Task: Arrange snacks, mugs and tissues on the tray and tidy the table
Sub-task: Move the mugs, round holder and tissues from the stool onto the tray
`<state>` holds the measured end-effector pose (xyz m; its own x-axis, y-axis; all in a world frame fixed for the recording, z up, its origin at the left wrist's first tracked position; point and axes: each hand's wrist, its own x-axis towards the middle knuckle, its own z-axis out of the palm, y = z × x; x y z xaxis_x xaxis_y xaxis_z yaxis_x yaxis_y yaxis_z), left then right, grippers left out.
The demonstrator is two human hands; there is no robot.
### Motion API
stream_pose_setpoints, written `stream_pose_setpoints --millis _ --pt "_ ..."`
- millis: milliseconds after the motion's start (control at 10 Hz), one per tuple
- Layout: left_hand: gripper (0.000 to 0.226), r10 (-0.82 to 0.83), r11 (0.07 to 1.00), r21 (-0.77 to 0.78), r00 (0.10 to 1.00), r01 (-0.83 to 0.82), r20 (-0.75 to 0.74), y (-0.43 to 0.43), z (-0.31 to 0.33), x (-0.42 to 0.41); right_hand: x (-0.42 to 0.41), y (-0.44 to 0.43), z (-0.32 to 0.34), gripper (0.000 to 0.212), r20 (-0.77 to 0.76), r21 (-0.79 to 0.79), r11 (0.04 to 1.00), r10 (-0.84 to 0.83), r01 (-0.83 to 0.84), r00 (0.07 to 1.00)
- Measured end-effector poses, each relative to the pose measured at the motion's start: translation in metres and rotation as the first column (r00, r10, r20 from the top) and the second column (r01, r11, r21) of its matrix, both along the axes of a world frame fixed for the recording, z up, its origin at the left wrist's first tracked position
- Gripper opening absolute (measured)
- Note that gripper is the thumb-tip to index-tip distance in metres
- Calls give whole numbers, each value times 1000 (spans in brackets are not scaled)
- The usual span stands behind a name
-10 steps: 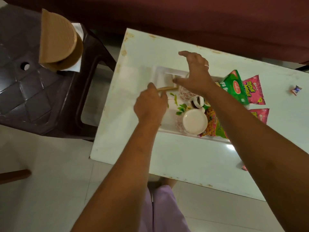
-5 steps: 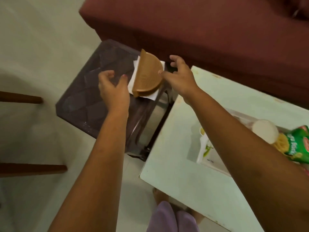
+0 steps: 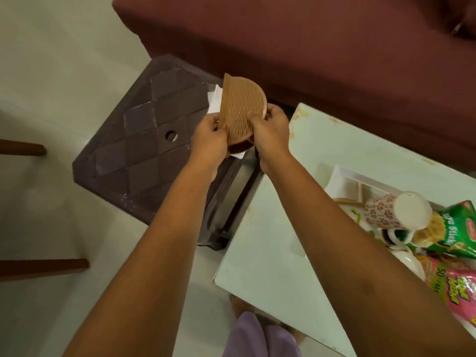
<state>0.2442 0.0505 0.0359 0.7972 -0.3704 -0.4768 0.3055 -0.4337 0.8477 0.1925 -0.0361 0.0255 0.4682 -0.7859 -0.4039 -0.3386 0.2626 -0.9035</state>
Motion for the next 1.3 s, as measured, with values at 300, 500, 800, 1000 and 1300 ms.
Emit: stream_pose_setpoints --millis 300,500,800,1000,1300 --pt "37 -106 981 -194 880 16 -463 -55 -12 -143 -156 -30 18 33 -108 -210 961 -209 183 972" --pt "36 -292 955 -70 882 287 -369 -73 -49 -217 -252 -36 -25 31 -460 -324 946 -128 -32 879" --pt "28 -403 907 -16 855 421 -326 -79 -67 -242 -273 -21 -58 52 -605 -237 956 -4 -175 796" --pt "33 -425 892 102 893 441 -147 -81 -74 -248 -273 -21 -68 54 -588 -183 960 65 -211 806" --pt "34 -354 927 123 935 354 -20 -80 -73 -246 -265 -19 -66 59 -610 -224 950 38 -218 792"
